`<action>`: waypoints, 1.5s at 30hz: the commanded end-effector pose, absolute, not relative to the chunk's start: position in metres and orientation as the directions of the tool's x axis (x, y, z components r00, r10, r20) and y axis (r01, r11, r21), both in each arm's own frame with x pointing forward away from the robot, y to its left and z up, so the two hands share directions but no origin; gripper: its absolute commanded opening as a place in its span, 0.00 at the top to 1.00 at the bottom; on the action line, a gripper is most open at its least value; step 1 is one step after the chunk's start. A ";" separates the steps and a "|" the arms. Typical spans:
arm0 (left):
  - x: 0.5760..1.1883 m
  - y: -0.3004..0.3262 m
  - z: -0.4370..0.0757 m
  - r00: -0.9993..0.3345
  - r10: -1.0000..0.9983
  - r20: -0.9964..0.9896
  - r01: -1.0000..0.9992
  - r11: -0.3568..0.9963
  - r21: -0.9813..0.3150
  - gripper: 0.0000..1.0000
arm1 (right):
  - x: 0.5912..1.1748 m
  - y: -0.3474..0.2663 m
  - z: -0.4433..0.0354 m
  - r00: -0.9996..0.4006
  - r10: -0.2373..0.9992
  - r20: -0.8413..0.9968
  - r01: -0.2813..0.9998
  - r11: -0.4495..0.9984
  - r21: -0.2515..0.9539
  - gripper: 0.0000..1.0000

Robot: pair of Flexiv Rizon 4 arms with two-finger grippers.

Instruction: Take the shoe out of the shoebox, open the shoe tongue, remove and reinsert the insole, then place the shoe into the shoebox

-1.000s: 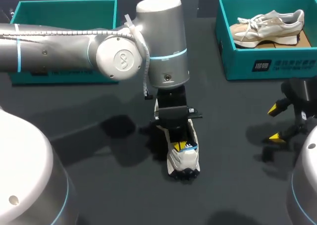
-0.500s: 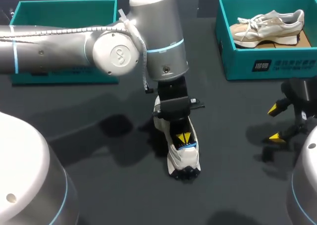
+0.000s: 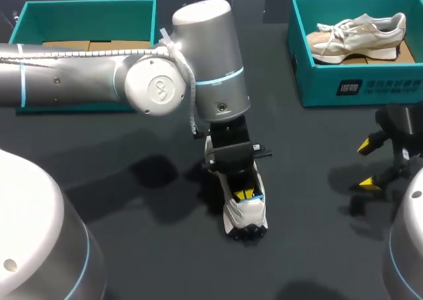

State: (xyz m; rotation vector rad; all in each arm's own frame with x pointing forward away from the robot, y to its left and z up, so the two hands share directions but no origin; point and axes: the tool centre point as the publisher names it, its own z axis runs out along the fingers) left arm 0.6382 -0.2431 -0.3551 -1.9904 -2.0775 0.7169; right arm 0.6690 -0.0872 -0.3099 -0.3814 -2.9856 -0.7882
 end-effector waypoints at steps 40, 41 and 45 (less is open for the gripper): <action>0.655 -0.265 -0.375 -0.298 0.887 -0.352 0.942 0.214 -0.260 1.00 | 0.668 -0.087 -0.310 -0.969 0.229 0.090 0.243 0.842 0.481 0.00; 0.655 -0.267 -0.376 -0.309 0.880 -0.361 0.940 0.225 -0.256 1.00 | 0.668 -0.087 -0.310 -0.969 0.229 0.090 0.243 0.842 0.481 0.00; 0.657 -0.275 -0.385 -0.315 0.876 -0.366 0.943 0.247 -0.221 1.00 | 0.668 -0.087 -0.310 -0.969 0.229 0.090 0.243 0.842 0.481 0.00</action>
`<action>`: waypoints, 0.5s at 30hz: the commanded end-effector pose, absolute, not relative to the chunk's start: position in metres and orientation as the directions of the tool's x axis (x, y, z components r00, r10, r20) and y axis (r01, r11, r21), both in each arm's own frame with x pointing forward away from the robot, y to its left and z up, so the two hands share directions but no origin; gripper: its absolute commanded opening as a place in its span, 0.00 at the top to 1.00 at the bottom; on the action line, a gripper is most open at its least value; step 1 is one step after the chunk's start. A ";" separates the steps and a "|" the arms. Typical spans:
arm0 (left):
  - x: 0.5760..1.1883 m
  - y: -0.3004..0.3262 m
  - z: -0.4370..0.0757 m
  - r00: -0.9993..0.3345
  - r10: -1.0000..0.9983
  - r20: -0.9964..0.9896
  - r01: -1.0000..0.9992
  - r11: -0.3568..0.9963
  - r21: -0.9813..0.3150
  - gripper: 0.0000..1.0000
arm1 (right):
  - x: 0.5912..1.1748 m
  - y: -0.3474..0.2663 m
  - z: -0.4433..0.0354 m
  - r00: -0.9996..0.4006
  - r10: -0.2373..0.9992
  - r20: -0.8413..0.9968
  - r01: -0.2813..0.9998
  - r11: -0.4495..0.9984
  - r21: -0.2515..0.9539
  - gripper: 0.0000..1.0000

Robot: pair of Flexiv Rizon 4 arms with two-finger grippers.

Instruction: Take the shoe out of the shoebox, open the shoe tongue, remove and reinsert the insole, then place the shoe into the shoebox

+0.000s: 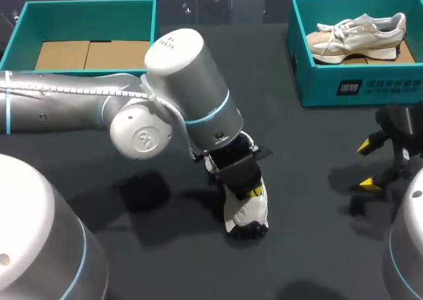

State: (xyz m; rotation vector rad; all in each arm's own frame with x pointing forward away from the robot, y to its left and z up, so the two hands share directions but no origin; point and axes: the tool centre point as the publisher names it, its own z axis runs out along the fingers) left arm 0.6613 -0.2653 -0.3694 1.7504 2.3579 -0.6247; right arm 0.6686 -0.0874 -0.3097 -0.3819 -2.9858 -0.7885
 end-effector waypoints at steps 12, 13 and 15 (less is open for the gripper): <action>0.662 -0.253 -0.395 -0.273 0.921 -0.279 0.956 0.226 -0.187 1.00 | 0.668 -0.087 -0.310 -0.969 0.229 0.090 0.243 0.842 0.481 0.00; 0.663 -0.251 -0.390 -0.270 0.919 -0.288 0.957 0.222 -0.189 1.00 | 0.668 -0.087 -0.310 -0.969 0.229 0.090 0.243 0.842 0.481 0.00; 0.664 -0.248 -0.376 -0.262 0.913 -0.312 0.960 0.212 -0.185 1.00 | 0.668 -0.087 -0.310 -0.969 0.229 0.090 0.243 0.842 0.481 0.00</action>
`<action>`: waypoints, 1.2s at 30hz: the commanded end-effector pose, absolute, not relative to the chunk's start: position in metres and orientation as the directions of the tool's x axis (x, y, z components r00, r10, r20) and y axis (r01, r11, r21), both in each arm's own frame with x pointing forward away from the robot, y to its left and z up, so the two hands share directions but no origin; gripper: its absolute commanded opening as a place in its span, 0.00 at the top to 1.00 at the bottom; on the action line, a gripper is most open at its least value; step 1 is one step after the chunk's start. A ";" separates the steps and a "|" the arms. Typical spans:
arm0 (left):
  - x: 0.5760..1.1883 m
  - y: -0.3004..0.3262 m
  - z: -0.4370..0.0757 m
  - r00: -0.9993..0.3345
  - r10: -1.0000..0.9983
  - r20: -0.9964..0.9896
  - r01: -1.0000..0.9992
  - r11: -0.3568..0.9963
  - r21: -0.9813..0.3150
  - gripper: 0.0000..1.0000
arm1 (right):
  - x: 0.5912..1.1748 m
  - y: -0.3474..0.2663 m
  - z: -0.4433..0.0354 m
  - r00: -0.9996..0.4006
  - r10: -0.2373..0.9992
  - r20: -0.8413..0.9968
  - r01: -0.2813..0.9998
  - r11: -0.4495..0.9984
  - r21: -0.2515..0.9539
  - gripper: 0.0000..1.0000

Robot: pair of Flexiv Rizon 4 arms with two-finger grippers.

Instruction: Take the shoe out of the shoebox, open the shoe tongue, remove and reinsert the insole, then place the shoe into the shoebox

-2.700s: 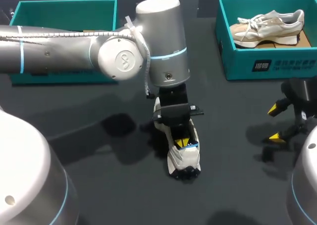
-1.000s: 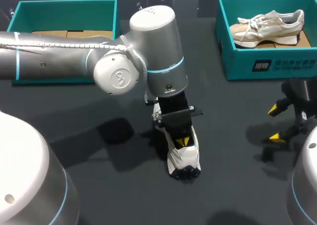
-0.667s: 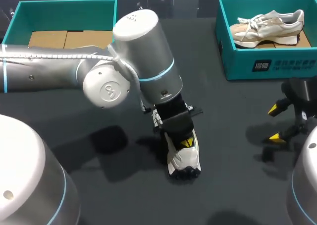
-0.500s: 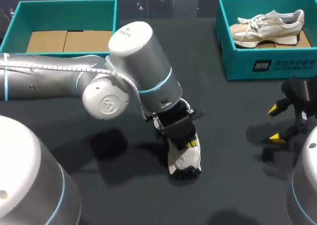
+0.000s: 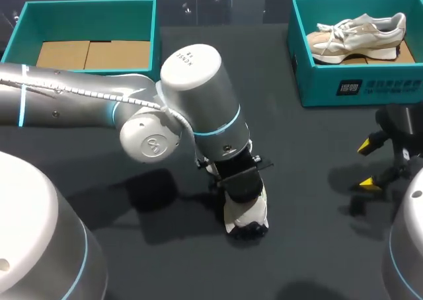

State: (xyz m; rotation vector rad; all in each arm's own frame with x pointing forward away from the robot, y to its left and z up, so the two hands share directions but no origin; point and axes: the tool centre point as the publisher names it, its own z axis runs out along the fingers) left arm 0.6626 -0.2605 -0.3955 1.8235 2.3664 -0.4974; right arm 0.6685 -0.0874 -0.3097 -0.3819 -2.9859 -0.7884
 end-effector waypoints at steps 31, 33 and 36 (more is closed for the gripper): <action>0.667 -0.236 -0.414 -0.173 0.978 -0.113 0.974 0.153 -0.168 1.00 | 0.668 -0.087 -0.310 -0.969 0.229 0.090 0.243 0.842 0.481 0.00; 0.675 -0.230 -0.409 -0.186 0.976 -0.111 0.975 0.169 -0.145 1.00 | 0.668 -0.087 -0.310 -0.969 0.229 0.090 0.243 0.842 0.481 0.00; 0.683 -0.226 -0.396 -0.200 0.971 -0.131 0.974 0.183 -0.131 1.00 | 0.668 -0.087 -0.310 -0.969 0.229 0.090 0.243 0.842 0.481 0.00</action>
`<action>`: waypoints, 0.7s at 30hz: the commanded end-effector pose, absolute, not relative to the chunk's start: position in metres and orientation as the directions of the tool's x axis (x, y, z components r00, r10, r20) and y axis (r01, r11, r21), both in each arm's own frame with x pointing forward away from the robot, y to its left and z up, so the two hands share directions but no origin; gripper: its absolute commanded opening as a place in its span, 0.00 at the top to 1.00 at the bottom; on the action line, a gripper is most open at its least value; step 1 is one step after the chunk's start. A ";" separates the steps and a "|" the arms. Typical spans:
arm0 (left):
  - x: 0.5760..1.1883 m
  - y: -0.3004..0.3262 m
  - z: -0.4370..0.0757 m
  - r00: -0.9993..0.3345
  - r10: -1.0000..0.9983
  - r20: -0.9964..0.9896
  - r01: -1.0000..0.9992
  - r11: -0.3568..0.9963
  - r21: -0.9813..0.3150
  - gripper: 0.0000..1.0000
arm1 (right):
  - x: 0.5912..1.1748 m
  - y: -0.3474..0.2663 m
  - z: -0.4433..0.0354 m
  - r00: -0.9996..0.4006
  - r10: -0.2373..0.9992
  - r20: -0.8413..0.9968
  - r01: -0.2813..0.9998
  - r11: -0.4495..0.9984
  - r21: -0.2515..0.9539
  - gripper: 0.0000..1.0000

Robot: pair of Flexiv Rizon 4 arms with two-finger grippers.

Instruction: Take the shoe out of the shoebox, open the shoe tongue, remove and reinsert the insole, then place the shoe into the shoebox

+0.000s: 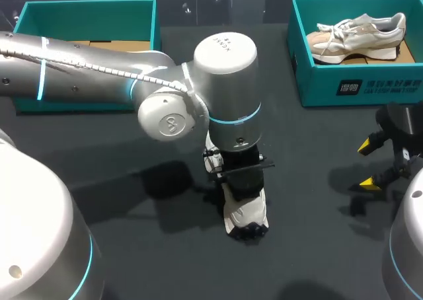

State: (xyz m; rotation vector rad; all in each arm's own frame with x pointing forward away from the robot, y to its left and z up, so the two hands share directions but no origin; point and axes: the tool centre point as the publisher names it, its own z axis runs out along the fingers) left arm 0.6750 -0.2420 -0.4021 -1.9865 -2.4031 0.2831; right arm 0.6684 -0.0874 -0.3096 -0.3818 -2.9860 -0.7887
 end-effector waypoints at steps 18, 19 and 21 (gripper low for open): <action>0.624 -0.274 -0.378 -0.072 0.986 -0.152 0.955 0.025 -0.294 1.00 | 0.668 -0.087 -0.310 -0.969 0.229 0.090 0.243 0.842 0.481 0.00; 0.624 -0.274 -0.384 -0.079 0.987 -0.140 0.956 0.035 -0.293 1.00 | 0.668 -0.087 -0.310 -0.969 0.229 0.090 0.243 0.842 0.481 0.00; 0.624 -0.273 -0.396 -0.092 0.988 -0.126 0.952 0.050 -0.303 1.00 | 0.668 -0.087 -0.310 -0.969 0.229 0.090 0.243 0.842 0.481 0.00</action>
